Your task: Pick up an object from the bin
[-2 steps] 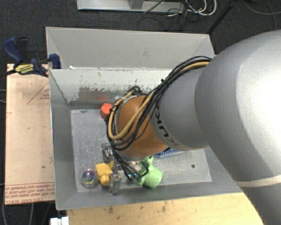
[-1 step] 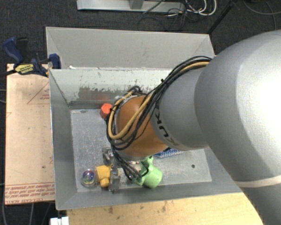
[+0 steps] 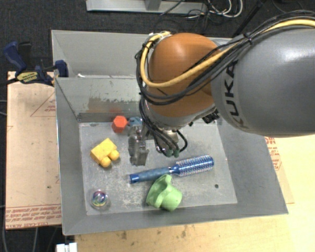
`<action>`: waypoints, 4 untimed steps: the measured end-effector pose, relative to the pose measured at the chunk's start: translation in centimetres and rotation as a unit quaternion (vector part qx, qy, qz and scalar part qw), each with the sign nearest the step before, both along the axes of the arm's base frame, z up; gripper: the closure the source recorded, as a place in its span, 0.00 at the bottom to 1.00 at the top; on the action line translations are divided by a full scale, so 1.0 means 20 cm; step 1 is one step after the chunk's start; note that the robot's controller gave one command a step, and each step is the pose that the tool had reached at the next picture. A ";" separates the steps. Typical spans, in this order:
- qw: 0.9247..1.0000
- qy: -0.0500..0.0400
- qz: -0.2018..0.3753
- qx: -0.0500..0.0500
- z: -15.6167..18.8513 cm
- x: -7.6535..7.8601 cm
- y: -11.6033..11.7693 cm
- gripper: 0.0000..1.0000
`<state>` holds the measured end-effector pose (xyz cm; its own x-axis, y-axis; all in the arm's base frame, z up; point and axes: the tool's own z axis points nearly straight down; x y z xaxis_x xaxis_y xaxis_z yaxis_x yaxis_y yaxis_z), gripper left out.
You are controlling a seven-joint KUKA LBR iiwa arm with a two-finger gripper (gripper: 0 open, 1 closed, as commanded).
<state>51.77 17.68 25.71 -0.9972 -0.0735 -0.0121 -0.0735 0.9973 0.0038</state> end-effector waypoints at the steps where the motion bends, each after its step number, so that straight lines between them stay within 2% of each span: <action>1: 1.000 0.005 0.001 -0.002 -0.02 -0.01 0.00 0.00; 2: 0.997 0.008 0.078 -0.004 -0.62 0.09 -0.62 0.00; 3: 0.988 0.004 0.155 -0.003 -0.93 -0.04 -0.60 0.00; 4: 0.988 0.005 0.155 -0.003 -0.92 -0.04 -0.60 1.00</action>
Offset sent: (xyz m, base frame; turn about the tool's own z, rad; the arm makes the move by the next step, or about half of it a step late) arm 0.0000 0.0000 0.0000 0.0000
